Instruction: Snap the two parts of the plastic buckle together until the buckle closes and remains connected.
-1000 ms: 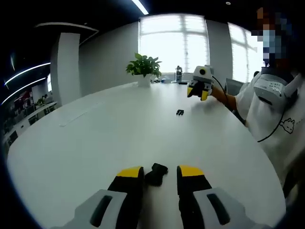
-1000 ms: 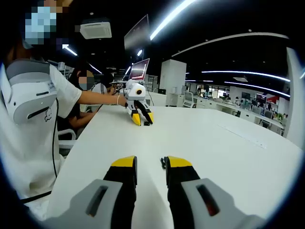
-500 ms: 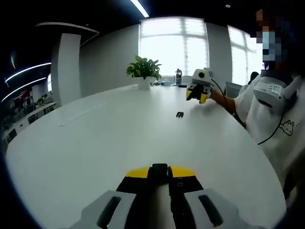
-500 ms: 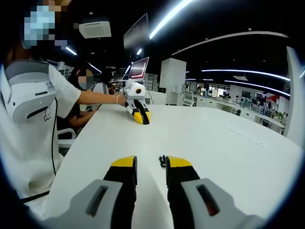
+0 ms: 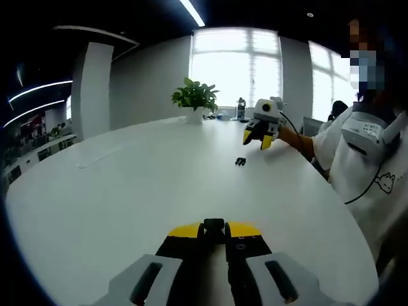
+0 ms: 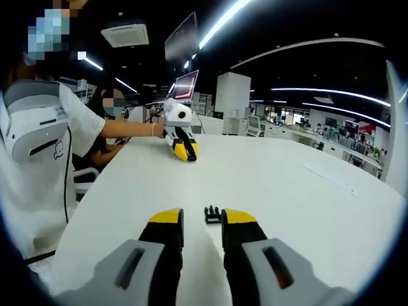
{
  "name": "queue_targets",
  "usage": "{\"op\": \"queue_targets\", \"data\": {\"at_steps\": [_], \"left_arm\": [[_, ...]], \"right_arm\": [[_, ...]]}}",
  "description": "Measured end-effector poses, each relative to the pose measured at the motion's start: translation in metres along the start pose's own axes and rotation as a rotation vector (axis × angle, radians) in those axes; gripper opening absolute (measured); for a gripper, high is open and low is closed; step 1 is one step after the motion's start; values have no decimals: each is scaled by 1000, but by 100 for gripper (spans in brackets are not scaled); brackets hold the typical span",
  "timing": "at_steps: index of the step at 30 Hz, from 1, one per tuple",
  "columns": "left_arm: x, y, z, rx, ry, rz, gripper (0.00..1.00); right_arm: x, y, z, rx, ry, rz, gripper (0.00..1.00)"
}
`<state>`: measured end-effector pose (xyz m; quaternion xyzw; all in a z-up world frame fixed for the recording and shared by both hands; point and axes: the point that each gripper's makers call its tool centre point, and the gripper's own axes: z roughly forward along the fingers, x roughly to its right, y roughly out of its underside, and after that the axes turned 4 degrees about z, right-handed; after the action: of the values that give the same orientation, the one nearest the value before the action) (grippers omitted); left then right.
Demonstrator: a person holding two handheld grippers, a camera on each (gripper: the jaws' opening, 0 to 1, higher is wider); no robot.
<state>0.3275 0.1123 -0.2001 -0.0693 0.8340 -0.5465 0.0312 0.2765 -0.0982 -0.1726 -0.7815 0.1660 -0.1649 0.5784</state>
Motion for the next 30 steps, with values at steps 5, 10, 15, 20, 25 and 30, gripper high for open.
{"op": "queue_targets", "data": {"at_steps": [5, 10, 15, 20, 25, 30], "left_arm": [[4, -8, 9, 13, 4, -4, 12], [6, -11, 18, -3, -1, 2, 12], [12, -17, 29, 3, 18, 7, 12], [14, -19, 40, -15, 10, 5, 12], [25, -25, 47, -13, 30, 20, 12], [35, -28, 54, -19, 54, 34, 12]], "right_arm": [[5, 0, 3, 9, 3, 8, 23], [12, 5, 6, -9, 15, 7, 24], [15, 11, 10, -34, 9, 20, 24], [16, 12, 13, -37, 4, 29, 24], [16, 15, 18, -60, -10, 25, 24], [14, 15, 23, -63, -23, 28, 24]]}}
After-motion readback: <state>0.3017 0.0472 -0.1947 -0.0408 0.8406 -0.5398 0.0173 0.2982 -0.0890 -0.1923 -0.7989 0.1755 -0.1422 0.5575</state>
